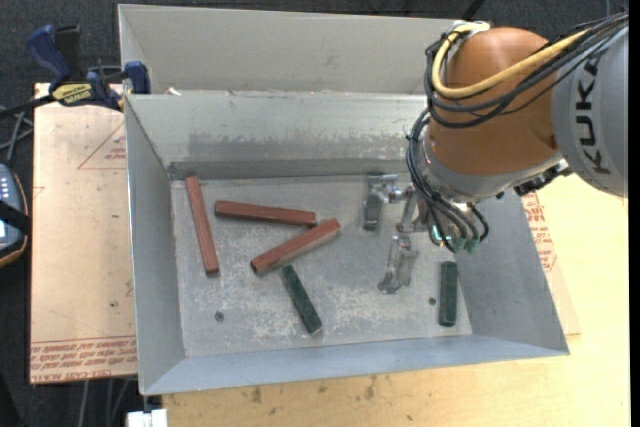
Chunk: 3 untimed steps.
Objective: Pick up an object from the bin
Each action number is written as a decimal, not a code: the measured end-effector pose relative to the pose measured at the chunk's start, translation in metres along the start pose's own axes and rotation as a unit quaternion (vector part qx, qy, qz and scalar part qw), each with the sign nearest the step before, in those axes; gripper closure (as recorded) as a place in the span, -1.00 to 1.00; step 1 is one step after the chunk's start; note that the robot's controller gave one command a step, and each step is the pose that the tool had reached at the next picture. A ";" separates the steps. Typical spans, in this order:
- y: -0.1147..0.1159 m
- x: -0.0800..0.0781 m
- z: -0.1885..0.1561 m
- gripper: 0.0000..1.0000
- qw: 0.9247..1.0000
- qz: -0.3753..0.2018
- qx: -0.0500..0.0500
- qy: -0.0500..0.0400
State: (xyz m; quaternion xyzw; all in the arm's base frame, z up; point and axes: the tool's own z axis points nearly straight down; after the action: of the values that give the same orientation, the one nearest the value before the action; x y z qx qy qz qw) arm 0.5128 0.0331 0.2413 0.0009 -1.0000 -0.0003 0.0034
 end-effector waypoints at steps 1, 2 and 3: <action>0.000 -0.001 -0.004 -1.00 1.000 0.001 0.000 -0.004; 0.016 -0.038 0.044 -1.00 1.000 -0.022 0.000 -0.009; 0.026 -0.059 0.102 -1.00 0.994 -0.107 0.000 -0.005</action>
Offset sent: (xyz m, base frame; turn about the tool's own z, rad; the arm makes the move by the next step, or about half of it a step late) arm 0.0738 0.0343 -0.1087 -0.0978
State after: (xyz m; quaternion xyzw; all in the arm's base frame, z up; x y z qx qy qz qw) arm 0.5709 0.0591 0.1391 0.1079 -0.9942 -0.0005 -0.0014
